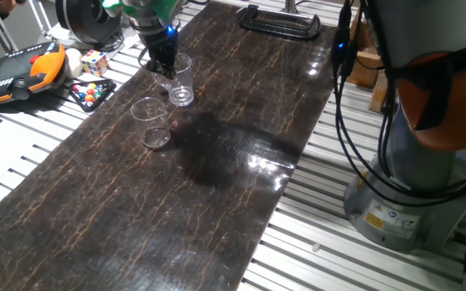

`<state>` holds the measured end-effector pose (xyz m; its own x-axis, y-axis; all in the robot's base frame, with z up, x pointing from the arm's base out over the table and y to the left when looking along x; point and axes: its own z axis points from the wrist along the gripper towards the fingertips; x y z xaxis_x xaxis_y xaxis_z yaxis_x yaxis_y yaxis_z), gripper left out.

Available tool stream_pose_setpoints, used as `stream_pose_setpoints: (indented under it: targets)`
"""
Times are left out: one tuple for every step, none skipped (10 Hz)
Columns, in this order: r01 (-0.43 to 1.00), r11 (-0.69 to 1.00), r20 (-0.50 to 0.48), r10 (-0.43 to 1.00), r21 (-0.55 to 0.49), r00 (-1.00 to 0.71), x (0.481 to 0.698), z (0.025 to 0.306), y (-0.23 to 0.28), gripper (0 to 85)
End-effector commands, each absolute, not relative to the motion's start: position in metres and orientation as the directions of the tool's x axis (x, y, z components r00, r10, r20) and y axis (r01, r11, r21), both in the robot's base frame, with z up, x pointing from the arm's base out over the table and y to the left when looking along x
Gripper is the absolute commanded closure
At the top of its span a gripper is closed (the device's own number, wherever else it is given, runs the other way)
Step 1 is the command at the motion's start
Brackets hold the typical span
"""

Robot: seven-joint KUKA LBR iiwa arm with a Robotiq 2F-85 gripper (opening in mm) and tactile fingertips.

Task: Pour the water from one cup into another empty cup

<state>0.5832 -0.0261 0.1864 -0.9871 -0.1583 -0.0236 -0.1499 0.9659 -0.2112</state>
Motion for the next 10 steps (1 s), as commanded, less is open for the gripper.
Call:
stream_pose_setpoints:
  targets:
    - [-0.156,0.968,-0.02,-0.163,-0.199,-0.986,0.583,0.186,-0.026,84.3]
    - [-0.156,0.967,-0.016,-0.162,-0.2,-0.987,0.591,0.186,-0.028,84.3]
    - [-0.148,0.968,-0.012,-0.154,-0.2,-0.988,0.598,0.185,-0.03,84.3]
    - [-0.132,0.971,-0.011,-0.136,-0.201,-0.991,0.604,0.181,-0.031,84.3]
    - [-0.127,0.971,-0.02,-0.134,-0.204,-0.991,0.609,0.177,-0.031,84.3]
    - [-0.128,0.969,-0.025,-0.137,-0.209,-0.99,0.615,0.174,-0.032,84.3]
    - [-0.131,0.968,-0.027,-0.14,-0.212,-0.99,0.621,0.171,-0.034,84.3]
    - [-0.139,0.966,-0.023,-0.148,-0.217,-0.989,0.627,0.17,-0.035,84.3]
    - [-0.139,0.966,-0.017,-0.146,-0.218,-0.989,0.634,0.169,-0.035,84.3]
    - [-0.141,0.963,-0.017,-0.148,-0.23,-0.989,0.64,0.168,-0.032,84.3]
